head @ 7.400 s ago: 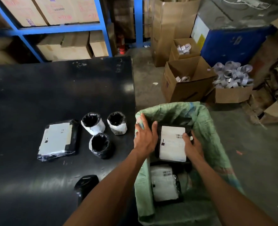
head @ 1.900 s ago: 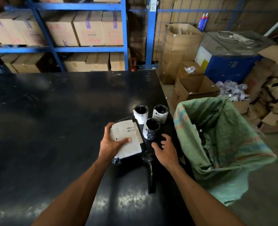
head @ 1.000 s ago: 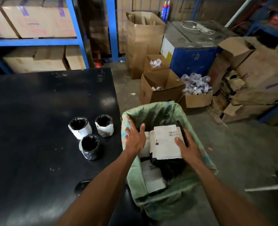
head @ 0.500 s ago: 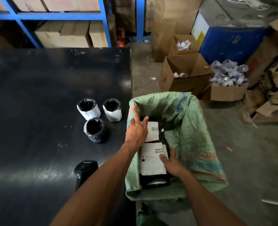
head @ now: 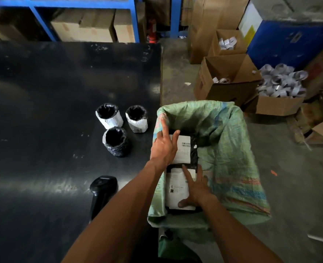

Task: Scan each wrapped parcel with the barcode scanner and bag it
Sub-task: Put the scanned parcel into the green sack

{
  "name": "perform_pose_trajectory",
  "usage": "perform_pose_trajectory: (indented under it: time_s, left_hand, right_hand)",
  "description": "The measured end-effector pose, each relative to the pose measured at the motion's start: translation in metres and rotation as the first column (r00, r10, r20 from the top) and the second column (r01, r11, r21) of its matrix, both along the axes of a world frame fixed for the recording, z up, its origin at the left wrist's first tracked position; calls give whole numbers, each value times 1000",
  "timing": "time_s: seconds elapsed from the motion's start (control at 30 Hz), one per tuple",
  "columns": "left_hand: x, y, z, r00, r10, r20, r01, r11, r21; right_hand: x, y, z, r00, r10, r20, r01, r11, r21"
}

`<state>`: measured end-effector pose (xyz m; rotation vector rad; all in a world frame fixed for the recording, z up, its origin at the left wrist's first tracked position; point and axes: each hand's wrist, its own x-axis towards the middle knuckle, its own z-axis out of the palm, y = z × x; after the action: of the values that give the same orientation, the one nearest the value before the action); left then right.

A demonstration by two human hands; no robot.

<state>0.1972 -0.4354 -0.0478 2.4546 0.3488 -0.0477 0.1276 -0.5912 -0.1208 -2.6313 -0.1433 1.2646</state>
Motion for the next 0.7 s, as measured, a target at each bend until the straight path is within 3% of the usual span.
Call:
perform_pose_trajectory:
  time_s: [0.17, 0.27, 0.7]
  left_hand:
    - [0, 5, 0, 1000, -1, -30, 0, 1000, -28]
    - [3, 5, -3, 999, -9, -52, 8, 1000, -24]
    - [5, 7, -7, 998, -20, -54, 21, 1000, 17]
  right_hand:
    - [15, 21, -9, 982, 187, -23, -189, 977, -96]
    - [19, 33, -15, 978, 202, -44, -207, 966, -156]
    - [30, 37, -28, 987, 158, -38, -162, 979, -126]
